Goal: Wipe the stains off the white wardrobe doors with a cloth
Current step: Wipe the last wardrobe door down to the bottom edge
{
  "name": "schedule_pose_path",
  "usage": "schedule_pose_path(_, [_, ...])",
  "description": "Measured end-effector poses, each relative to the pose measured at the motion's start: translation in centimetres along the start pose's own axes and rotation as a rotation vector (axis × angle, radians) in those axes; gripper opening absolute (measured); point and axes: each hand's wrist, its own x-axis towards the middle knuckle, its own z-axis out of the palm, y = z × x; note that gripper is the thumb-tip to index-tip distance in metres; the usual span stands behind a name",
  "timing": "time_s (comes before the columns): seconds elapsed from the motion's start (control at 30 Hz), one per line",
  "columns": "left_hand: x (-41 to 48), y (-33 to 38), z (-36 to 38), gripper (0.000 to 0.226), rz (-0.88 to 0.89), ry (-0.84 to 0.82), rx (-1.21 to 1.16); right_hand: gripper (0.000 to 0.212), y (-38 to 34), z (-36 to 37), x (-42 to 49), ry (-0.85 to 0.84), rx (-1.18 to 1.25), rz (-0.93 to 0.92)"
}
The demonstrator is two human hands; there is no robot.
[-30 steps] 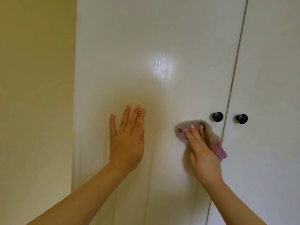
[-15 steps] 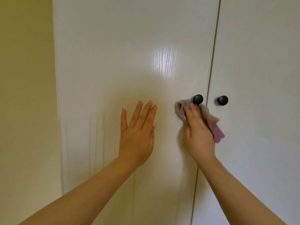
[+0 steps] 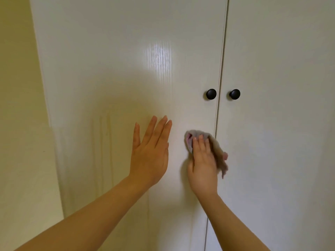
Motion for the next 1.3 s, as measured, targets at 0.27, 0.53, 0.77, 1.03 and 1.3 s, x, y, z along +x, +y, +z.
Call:
schedule_pose_path(0.27, [0.8, 2.0, 0.7, 0.050, 0.069, -0.044, 0.015, 0.055, 0.1, -1.5, 3.1, -0.015, 0.050, -0.009])
schedule_pose_path(0.53, [-2.4, 3.1, 1.8, 0.061, 0.164, -0.136, 0.209, 0.056, 1.9, -0.3, -2.4, -0.061, 0.064, -0.069])
schedule_pose_path(0.77, [-5.0, 3.3, 1.7, 0.057, 0.173, -0.182, 0.200, 0.056, 2.6, 1.2, -5.7, -0.072, 0.024, -0.099])
schedule_pose_path(1.03, [-6.5, 2.5, 2.5, 0.052, 0.043, -0.294, 0.193, 0.052, 1.5, 0.8, -0.8, -0.011, 0.021, -0.038])
schedule_pose_path(1.3, [-6.8, 2.2, 3.1, 0.054, 0.082, -0.274, 0.214, 0.046, 3.6, 1.7, -4.8, 0.091, 0.149, -0.080])
